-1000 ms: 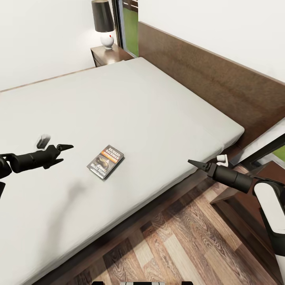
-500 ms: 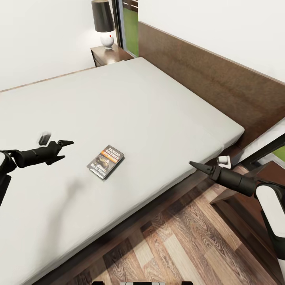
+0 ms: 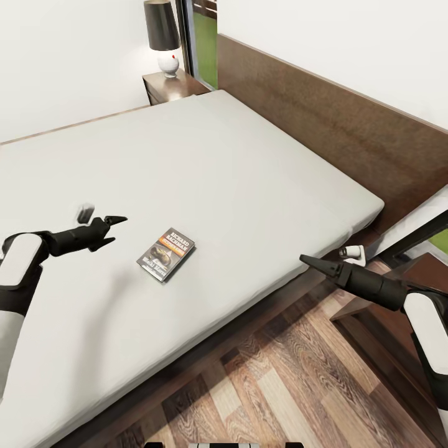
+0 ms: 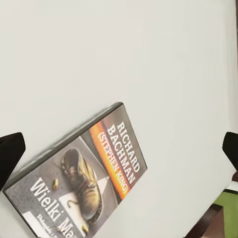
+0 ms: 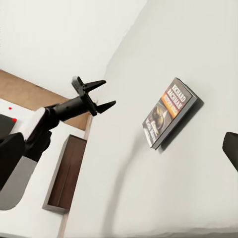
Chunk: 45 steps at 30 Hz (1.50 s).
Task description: In the bedroom, move the book from the bed onto either nightstand, and place the two sandals side by side next to the bed.
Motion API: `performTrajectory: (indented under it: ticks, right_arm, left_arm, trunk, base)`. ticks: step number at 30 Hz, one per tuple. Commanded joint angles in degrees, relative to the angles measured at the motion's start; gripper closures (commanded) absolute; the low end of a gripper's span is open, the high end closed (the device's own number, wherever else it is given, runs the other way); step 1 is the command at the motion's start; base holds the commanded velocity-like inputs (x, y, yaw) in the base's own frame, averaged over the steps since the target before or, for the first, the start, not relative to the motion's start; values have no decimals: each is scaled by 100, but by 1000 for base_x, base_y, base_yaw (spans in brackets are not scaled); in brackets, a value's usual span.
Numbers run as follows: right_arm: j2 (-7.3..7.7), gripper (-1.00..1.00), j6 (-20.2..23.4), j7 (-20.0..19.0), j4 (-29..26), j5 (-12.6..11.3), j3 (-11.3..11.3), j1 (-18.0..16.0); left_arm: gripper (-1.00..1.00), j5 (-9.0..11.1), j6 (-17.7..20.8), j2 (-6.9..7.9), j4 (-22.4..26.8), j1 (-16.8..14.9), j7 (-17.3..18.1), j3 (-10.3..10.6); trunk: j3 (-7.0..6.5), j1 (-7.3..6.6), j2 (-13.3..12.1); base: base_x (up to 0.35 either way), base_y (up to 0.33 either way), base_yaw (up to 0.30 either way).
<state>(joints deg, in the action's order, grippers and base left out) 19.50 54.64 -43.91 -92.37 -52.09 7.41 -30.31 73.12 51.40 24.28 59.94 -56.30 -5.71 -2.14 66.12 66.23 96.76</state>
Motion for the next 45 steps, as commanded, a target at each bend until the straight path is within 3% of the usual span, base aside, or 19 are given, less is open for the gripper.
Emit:
performTrajectory:
  ticks: [1, 2, 3, 4, 7, 9, 10, 11, 12, 13, 17, 26, 45]
  right_arm:
    - [0, -100, 27, -29, -2, 6, 5, -3]
    - [0, -100, 27, -29, -2, 6, 5, -3]
    - [1, -100, 26, -33, -3, 6, 5, -2]
    - [1, -100, 23, -40, -6, 6, 3, -2]
    - [-4, -100, 22, -44, -8, 6, 0, -1]
    - [-6, -100, 21, -45, -8, 6, -1, 2]
    - [-6, -100, 21, -45, -8, 6, -1, 2]
    - [-7, -100, 21, -46, -9, 6, -2, 4]
    - [-7, -100, 21, -46, -9, 6, -2, 4]
    - [-7, -100, 18, -47, -9, 6, -2, 5]
    - [-12, -100, 14, -47, -9, 6, -3, 5]
    - [-9, -100, 12, -47, -9, 6, -3, 7]
    - [-2, -100, 12, -56, -9, 6, -2, 8]
  left_arm:
    - [-100, -220, -22, -52, -268, -118, 214, -6]
    - [-100, -220, -22, -52, -268, -118, 214, -6]
    - [-100, -343, -50, -72, -409, -181, 347, -4]
    - [-100, -647, -179, -122, -877, -382, 738, 3]
    - [-100, -908, -362, -199, -1449, -613, 1090, 16]
    - [-100, -1227, -602, -308, -2028, -852, 1404, 96]
    - [-100, -1227, -602, -308, -2028, -852, 1404, 96]
    - [-100, -1472, -778, -390, -2369, -982, 1625, 180]
    - [-100, -1472, -778, -390, -2369, -982, 1625, 180]
    - [-100, -1687, -945, -469, -2676, -1073, 1848, 246]
    - [-100, -1940, -1153, -570, -3099, -1189, 2172, 321]
    - [-100, -2085, -1274, -615, -3346, -1248, 2363, 367]
    - [-100, -2126, -1350, -613, -3456, -1211, 2409, 384]
  trunk:
    - [3, 0, 2]
    - [3, 0, 2]
    - [3, 0, 2]
    - [3, 0, 2]
    - [3, 0, 2]
    - [3, 0, 2]
    - [3, 0, 2]
    - [3, 0, 2]
    - [3, 0, 2]
    - [3, 0, 2]
    - [3, 0, 2]
    - [3, 0, 2]
    - [3, 0, 2]
  base:
    - [0, 0, 0]
    - [0, 0, 0]
    - [0, 0, 0]
    - [0, 0, 0]
    - [0, 0, 0]
    - [0, 0, 0]
    - [0, 0, 0]
    - [0, 0, 0]
    - [0, 0, 0]
    - [0, 0, 0]
    - [0, 0, 0]
    - [0, 0, 0]
    - [0, 0, 0]
